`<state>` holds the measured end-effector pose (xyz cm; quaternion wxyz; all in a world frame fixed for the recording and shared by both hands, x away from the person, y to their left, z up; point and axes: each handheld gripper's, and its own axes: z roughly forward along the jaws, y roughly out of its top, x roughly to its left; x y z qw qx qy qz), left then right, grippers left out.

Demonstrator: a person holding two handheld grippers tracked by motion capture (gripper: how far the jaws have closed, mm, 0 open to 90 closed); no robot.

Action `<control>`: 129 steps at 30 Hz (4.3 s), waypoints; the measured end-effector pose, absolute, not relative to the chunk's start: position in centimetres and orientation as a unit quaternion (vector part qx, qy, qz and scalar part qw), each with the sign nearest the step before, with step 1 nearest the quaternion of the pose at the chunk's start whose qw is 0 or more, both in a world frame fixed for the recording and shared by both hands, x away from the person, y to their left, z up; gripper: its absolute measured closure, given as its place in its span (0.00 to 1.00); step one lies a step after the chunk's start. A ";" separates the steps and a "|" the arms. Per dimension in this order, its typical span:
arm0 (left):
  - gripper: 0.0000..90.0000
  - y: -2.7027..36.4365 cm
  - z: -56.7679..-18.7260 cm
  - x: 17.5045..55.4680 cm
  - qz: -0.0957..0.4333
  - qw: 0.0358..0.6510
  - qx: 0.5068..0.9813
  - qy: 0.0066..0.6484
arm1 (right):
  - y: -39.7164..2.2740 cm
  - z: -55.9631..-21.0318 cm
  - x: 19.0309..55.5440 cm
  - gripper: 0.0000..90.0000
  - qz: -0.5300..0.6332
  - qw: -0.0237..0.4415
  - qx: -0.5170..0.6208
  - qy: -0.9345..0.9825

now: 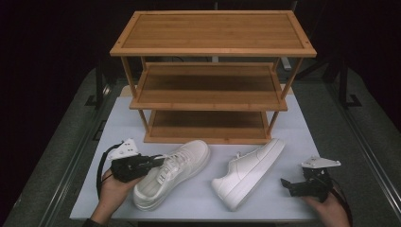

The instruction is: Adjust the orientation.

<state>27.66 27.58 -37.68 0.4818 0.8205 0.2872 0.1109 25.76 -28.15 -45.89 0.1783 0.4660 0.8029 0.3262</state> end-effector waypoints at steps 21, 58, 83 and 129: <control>0.93 32.9 -39.4 26.6 0.122 0.480 0.793 0.354 | -28.2 -45.9 25.8 0.01 0.326 0.178 0.466 0.803; 0.00 39.9 -43.7 28.5 0.163 0.388 0.793 0.440 | -28.1 -45.8 25.8 0.01 0.323 0.178 0.467 0.804; 0.00 38.1 -45.0 28.9 0.176 0.322 0.829 0.422 | -28.6 -44.1 24.7 0.60 0.355 0.152 0.454 0.803; 0.00 38.1 -45.0 28.9 0.175 0.324 0.828 0.424 | -24.5 -35.6 27.9 1.00 0.423 0.126 0.377 0.814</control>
